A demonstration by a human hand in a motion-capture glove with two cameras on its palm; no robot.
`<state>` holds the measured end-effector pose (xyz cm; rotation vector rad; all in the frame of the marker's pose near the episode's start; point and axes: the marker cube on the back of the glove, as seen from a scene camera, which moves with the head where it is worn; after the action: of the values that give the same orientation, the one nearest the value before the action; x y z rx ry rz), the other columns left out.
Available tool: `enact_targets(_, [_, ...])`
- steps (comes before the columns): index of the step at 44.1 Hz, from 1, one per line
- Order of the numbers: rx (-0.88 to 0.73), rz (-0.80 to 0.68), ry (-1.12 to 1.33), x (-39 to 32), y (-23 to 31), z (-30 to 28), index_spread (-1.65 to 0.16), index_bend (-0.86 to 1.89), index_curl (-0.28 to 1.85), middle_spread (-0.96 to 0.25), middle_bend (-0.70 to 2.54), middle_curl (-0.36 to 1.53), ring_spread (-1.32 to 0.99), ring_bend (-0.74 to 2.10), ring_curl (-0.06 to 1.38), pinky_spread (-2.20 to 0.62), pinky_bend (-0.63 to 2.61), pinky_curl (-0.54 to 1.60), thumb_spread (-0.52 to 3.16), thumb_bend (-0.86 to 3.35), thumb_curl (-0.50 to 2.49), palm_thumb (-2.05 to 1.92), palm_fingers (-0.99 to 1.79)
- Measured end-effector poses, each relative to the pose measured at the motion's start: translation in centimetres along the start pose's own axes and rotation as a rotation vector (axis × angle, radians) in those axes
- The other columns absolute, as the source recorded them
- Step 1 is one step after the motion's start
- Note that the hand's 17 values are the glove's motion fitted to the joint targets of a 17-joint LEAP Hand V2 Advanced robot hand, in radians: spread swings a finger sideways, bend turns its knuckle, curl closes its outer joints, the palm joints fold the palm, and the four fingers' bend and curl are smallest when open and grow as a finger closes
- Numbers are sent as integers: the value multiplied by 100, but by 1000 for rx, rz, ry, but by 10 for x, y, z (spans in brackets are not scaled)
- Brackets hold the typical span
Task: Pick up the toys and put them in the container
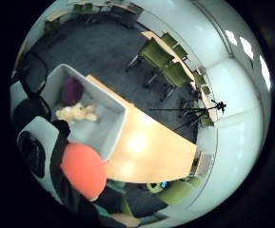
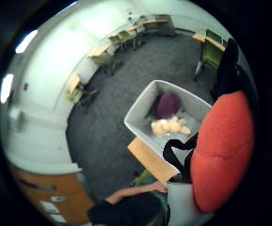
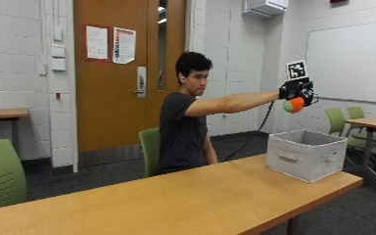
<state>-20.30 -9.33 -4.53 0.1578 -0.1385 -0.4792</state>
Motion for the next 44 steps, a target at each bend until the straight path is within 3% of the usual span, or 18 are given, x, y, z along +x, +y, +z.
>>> enact_targets(4, [-1,-58,-55,28,2,11,-58,39,142,-35,91,73,-42,119,56,-44,94,44,38,21,108,59,108])
enact_targets(8, [-97,-65,114,45,6,30,-58,36,143,-36,85,72,-43,115,56,-44,93,43,42,16,108,52,97])
enact_targets(9, [-112,-64,134,46,7,33,-57,16,137,-34,69,68,-42,108,53,-38,96,45,65,2,99,27,47])
enact_targets(13, [-122,-17,123,14,8,41,-54,-1,124,-25,50,63,-33,100,56,-28,114,53,79,-13,83,-2,-3])
enact_targets(17, [-117,67,194,-11,13,44,-51,-1,110,-19,45,58,-28,90,46,-20,120,48,87,-13,73,-12,-9])
enact_targets(22, [-121,-52,-62,-21,37,30,-45,0,95,-15,45,56,-22,83,40,-14,116,44,92,-12,61,-15,-18])
enact_targets(26, [-124,-22,-21,16,60,24,-41,3,85,-12,43,54,-21,71,36,-11,111,42,95,-13,54,-16,-26])
enact_targets(33, [-116,191,166,104,109,22,-34,10,74,-9,37,51,-24,63,33,-11,89,36,97,-13,42,-18,-21])
enact_targets(44, [-124,284,214,193,188,8,-26,12,62,-7,29,47,-27,47,29,-12,74,31,97,-13,30,-17,-16])
